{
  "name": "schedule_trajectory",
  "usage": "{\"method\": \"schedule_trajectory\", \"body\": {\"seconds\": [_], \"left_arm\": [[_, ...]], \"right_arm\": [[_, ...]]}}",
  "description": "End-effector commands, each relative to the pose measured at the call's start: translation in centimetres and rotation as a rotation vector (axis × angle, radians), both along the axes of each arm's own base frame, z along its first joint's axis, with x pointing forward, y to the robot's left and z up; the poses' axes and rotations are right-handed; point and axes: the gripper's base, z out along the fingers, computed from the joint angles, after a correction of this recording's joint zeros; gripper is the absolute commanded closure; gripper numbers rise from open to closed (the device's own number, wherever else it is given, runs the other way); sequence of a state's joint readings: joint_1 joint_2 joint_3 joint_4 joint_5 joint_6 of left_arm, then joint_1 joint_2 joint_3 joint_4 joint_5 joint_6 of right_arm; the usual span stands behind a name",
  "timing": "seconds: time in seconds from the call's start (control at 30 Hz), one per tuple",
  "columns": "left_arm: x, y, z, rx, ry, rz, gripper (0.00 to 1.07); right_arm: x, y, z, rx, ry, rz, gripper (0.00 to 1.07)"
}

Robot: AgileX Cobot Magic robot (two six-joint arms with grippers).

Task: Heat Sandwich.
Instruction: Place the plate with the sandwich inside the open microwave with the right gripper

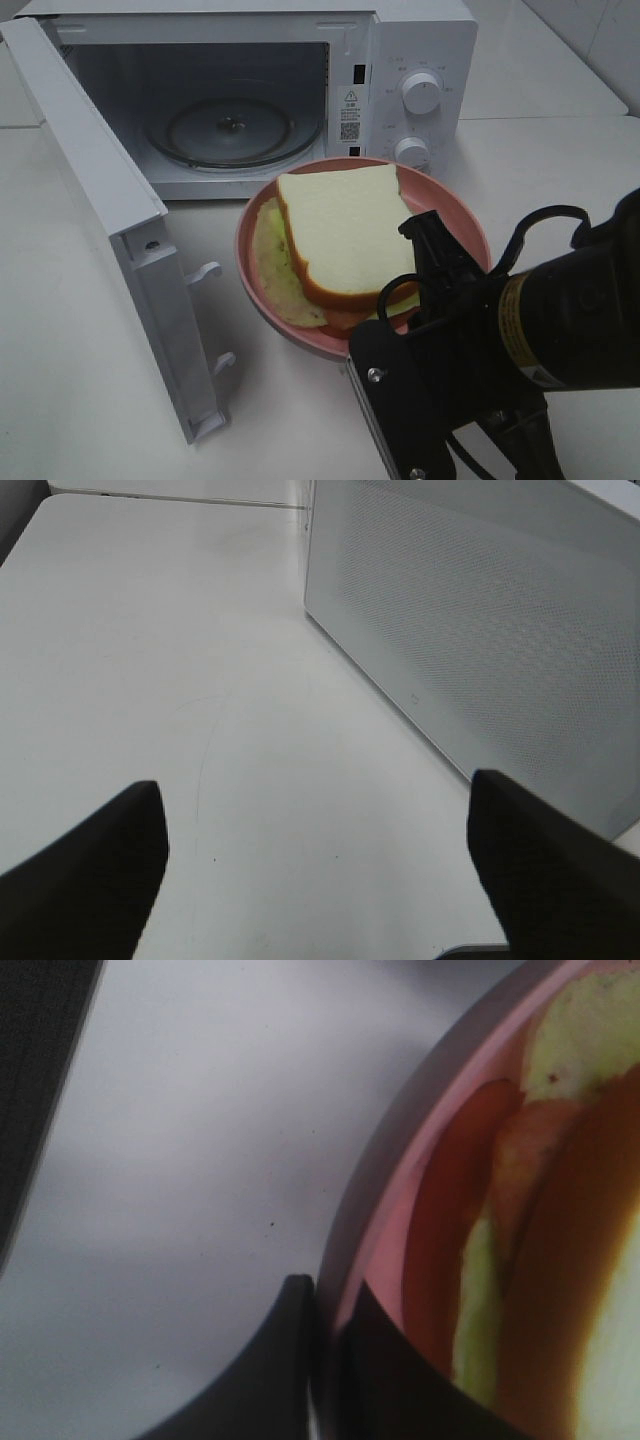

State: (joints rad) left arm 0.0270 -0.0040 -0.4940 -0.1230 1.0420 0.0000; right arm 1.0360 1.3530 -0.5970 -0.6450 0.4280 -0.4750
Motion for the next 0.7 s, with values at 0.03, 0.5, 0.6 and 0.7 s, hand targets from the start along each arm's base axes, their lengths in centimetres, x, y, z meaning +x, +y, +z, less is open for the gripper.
{"method": "schedule_trajectory", "body": {"seconds": [0.03, 0.5, 0.6, 0.7], "left_arm": [[-0.26, -0.01, 0.0, -0.002, -0.031, -0.006, 0.31], [-0.26, -0.01, 0.0, -0.002, -0.031, -0.006, 0.31], [-0.26, -0.01, 0.0, -0.002, -0.031, -0.006, 0.31], [-0.26, -0.01, 0.0, -0.002, -0.031, -0.006, 0.31]], "right_arm": [[-0.01, 0.29, 0.05, 0.0, -0.021, 0.058, 1.07], [-0.12, 0.31, -0.01, 0.006, -0.005, 0.054, 1.07], [-0.11, 0.38, 0.02, 0.003, -0.013, 0.075, 1.07], [-0.04, 0.7, 0.14, 0.036, -0.023, 0.1, 1.07]]}}
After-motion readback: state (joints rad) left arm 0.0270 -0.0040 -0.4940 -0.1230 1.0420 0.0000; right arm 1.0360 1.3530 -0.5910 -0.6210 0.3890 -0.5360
